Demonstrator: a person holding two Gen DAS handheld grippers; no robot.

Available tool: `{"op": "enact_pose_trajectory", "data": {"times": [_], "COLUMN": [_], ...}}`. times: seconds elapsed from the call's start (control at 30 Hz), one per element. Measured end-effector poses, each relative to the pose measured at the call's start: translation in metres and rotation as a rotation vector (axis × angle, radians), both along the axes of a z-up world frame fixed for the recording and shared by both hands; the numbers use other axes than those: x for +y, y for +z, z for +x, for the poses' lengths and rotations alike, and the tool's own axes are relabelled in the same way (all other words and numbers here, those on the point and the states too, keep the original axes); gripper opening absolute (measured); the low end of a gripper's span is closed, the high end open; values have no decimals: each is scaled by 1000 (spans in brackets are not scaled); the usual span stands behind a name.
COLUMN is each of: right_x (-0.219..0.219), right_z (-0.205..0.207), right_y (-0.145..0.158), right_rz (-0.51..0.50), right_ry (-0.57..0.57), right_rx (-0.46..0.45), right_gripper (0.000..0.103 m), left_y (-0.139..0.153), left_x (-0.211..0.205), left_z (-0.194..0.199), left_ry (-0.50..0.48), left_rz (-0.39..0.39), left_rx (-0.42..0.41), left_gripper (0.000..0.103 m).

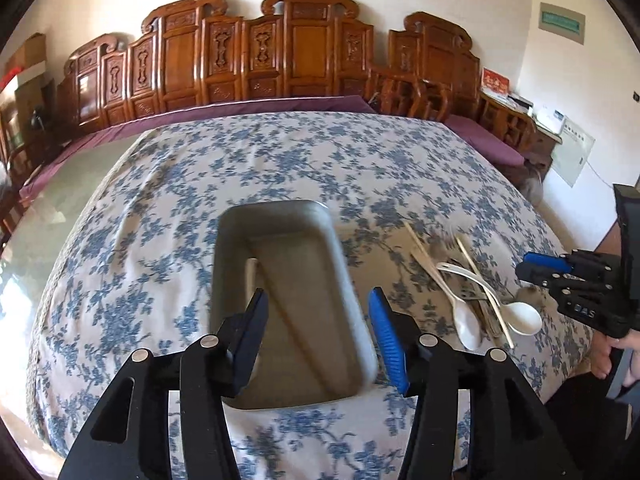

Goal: Organize utensils

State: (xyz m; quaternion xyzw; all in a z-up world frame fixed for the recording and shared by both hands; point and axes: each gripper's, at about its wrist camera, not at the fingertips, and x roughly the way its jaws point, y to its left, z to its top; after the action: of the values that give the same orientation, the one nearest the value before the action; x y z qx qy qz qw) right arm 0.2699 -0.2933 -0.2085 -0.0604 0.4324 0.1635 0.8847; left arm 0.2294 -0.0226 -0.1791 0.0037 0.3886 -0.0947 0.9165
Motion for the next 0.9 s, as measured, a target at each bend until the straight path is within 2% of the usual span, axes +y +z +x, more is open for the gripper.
{"op": "enact_pose_trajectory", "data": {"times": [0.2, 0.3, 0.37, 0.47, 0.57, 0.77, 0.9], "right_x": [-5, -7, -5, -2, -5, -11, -15], "right_z": [6, 7, 8, 10, 11, 15, 17], "right_y": [-33, -45, -52, -58, -60, -61, -60], "right_rz": [-14, 36, 32, 17, 43, 85, 127], "right_ry": [31, 15, -4, -2, -8, -24, -35], "right_rx": [74, 106, 124, 137, 142, 155, 163], "right_gripper": [28, 28, 28, 28, 27, 10, 9], "left_y": [-5, -8, -11, -15, -18, -24, -26], "left_x": [-22, -30, -35, -43, -49, -56, -61], "left_z": [-6, -8, -9, -11, -13, -16, -18], "left_ry": [-23, -34, -43, -54, -64, -68, -65], "left_rz": [17, 2, 7, 19, 29, 51, 54], "left_rx": [-5, 9, 13, 20, 26, 42, 49], "left_gripper": [51, 52, 52, 52, 52, 52, 52]}}
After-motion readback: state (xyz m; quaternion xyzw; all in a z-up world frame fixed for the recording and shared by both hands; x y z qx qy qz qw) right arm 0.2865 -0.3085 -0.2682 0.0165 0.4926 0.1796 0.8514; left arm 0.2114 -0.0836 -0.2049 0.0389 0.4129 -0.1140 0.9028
